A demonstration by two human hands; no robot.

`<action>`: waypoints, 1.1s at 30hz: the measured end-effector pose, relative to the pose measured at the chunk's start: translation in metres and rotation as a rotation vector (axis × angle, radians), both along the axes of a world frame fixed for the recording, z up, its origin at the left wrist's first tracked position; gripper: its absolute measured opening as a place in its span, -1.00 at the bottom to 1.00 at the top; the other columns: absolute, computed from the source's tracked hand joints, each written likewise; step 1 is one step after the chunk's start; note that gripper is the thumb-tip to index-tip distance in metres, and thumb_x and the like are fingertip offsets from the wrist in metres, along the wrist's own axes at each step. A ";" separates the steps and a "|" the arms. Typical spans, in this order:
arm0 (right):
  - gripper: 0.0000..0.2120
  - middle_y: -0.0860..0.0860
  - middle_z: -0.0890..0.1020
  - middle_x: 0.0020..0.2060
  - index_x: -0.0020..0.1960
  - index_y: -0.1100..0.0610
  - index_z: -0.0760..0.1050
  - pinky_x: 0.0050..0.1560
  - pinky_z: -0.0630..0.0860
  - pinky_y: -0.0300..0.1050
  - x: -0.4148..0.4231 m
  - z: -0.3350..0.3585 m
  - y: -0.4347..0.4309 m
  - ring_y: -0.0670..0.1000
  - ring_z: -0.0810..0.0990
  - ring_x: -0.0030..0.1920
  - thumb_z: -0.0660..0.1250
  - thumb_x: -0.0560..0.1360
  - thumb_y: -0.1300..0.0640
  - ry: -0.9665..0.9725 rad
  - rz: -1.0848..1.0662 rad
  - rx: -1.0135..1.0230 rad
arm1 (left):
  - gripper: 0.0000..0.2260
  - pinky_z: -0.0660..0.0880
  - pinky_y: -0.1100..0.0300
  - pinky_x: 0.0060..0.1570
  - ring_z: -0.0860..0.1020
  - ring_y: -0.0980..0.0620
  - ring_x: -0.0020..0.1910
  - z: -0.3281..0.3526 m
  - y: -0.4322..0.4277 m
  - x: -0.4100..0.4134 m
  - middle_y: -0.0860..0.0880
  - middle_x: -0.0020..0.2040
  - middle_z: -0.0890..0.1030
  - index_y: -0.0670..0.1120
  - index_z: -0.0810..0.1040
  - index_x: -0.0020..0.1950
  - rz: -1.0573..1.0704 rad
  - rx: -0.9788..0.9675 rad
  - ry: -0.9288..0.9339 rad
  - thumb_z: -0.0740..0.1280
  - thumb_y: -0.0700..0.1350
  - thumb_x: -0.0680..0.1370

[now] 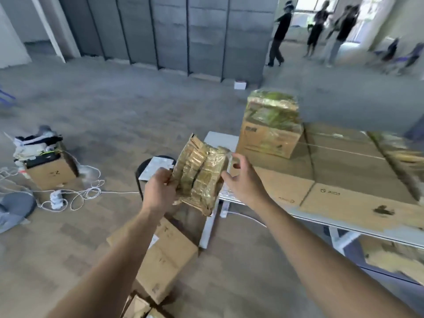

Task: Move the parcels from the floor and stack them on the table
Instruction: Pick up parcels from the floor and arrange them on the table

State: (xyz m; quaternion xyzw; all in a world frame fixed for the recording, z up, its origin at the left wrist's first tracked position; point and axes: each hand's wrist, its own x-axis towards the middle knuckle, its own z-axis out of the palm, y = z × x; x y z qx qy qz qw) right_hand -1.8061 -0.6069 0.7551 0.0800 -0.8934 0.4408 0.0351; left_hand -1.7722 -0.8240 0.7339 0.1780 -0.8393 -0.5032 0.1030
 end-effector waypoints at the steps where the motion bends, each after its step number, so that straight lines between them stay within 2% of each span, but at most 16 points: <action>1: -0.58 0.05 0.53 0.13 0.32 0.03 0.33 -0.14 0.38 -0.14 -0.005 0.010 0.020 0.05 0.60 -0.08 0.35 0.52 0.01 0.039 -0.056 -0.017 | -0.91 0.58 -0.10 -0.12 0.61 -0.16 -0.17 0.011 0.019 -0.009 -0.13 -0.19 0.64 -0.07 0.48 -0.21 -0.018 -0.034 0.030 0.30 -0.26 0.42; 4: -0.78 0.03 0.58 0.01 0.15 0.10 0.37 -0.14 0.49 -0.05 -0.021 0.032 0.082 0.07 0.60 -0.13 0.32 0.55 0.10 0.115 -0.216 -0.089 | -0.94 0.52 0.04 -0.13 0.57 -0.14 -0.15 0.038 0.078 -0.039 -0.11 -0.17 0.64 -0.13 0.55 -0.12 -0.084 -0.111 0.091 0.34 -0.25 0.44; 6: -0.79 0.00 0.57 -0.07 0.14 0.13 0.39 -0.12 0.53 0.01 -0.032 0.044 0.127 0.10 0.61 -0.14 0.30 0.56 0.07 0.176 -0.295 -0.090 | -0.90 0.46 0.08 -0.16 0.56 -0.15 -0.12 0.049 0.117 -0.062 -0.13 -0.14 0.64 -0.14 0.55 -0.06 -0.120 -0.173 0.107 0.33 -0.28 0.45; 9: -0.72 -0.06 0.60 0.05 0.22 -0.02 0.39 0.00 0.55 0.04 -0.047 0.064 0.195 0.01 0.63 -0.09 0.22 0.57 -0.11 0.150 -0.218 -0.114 | -0.86 0.55 0.01 -0.12 0.60 -0.21 -0.10 0.068 0.179 -0.097 -0.16 -0.12 0.65 -0.08 0.54 -0.07 -0.170 -0.169 0.149 0.30 -0.28 0.46; 11: -0.69 -0.09 0.57 0.13 0.27 -0.06 0.39 0.09 0.51 0.02 -0.052 0.079 0.231 -0.03 0.59 0.01 0.16 0.59 -0.15 0.123 -0.132 -0.109 | -0.81 0.50 0.10 -0.13 0.58 -0.18 -0.07 0.082 0.220 -0.114 -0.16 -0.06 0.65 -0.10 0.57 0.04 -0.198 -0.215 0.178 0.28 -0.29 0.48; 15: -0.58 -0.10 0.59 0.02 0.27 -0.01 0.42 0.00 0.55 0.01 -0.069 0.097 0.300 -0.02 0.61 -0.05 0.12 0.57 -0.25 0.033 -0.093 0.030 | -0.74 0.34 0.21 -0.17 0.49 -0.08 -0.09 0.103 0.303 -0.135 -0.06 -0.05 0.58 -0.07 0.55 0.13 -0.256 -0.275 0.218 0.20 -0.31 0.53; 18: -0.69 -0.04 0.54 -0.23 -0.03 0.06 0.45 -0.24 0.38 -0.09 -0.085 0.094 0.341 0.05 0.54 -0.16 0.15 0.58 -0.18 -0.032 -0.152 0.145 | -0.73 0.30 0.19 -0.23 0.45 -0.04 -0.11 0.110 0.348 -0.148 -0.06 -0.05 0.57 -0.07 0.52 0.16 -0.335 -0.391 0.233 0.16 -0.29 0.55; 20: -0.66 -0.04 0.49 -0.34 -0.12 0.08 0.44 -0.31 0.34 -0.08 -0.092 0.088 0.365 0.03 0.50 -0.28 0.14 0.59 -0.17 -0.068 -0.173 0.181 | -0.72 0.40 0.15 -0.24 0.51 -0.08 -0.11 0.115 0.371 -0.156 -0.09 -0.02 0.61 -0.09 0.52 0.18 -0.398 -0.439 0.231 0.13 -0.29 0.57; 22: -0.62 -0.01 0.48 -0.36 -0.13 0.13 0.46 -0.34 0.30 -0.09 -0.099 0.081 0.385 0.00 0.46 -0.34 0.15 0.60 -0.17 -0.073 -0.187 0.229 | -0.72 0.51 0.09 -0.15 0.56 -0.12 -0.07 0.116 0.389 -0.166 -0.10 -0.01 0.63 -0.08 0.52 0.20 -0.439 -0.468 0.233 0.14 -0.28 0.58; 25: -0.62 -0.01 0.47 -0.39 -0.18 0.15 0.46 -0.38 0.25 -0.10 -0.112 0.074 0.408 -0.02 0.43 -0.37 0.17 0.60 -0.14 -0.054 -0.246 0.247 | -0.76 0.50 0.13 -0.15 0.57 -0.08 -0.07 0.114 0.411 -0.181 -0.06 -0.04 0.62 -0.07 0.54 0.17 -0.485 -0.477 0.238 0.18 -0.25 0.58; 30: -0.63 -0.02 0.44 -0.41 -0.29 0.07 0.34 -0.40 0.24 -0.11 -0.145 0.075 0.426 0.00 0.41 -0.37 0.16 0.62 -0.10 -0.029 -0.367 0.264 | -0.80 0.41 0.22 -0.33 0.52 0.07 -0.24 0.113 0.433 -0.216 0.03 -0.11 0.60 -0.04 0.53 0.20 -0.528 -0.409 0.245 0.21 -0.12 0.62; 33: -0.63 0.00 0.51 -0.35 -0.22 0.08 0.41 -0.38 0.31 -0.10 -0.173 0.074 0.432 0.04 0.49 -0.31 0.13 0.62 -0.13 -0.028 -0.443 0.355 | -0.76 0.32 0.29 -0.46 0.49 0.13 -0.35 0.113 0.436 -0.245 0.05 -0.20 0.57 -0.05 0.50 0.23 -0.556 -0.349 0.215 0.17 -0.02 0.64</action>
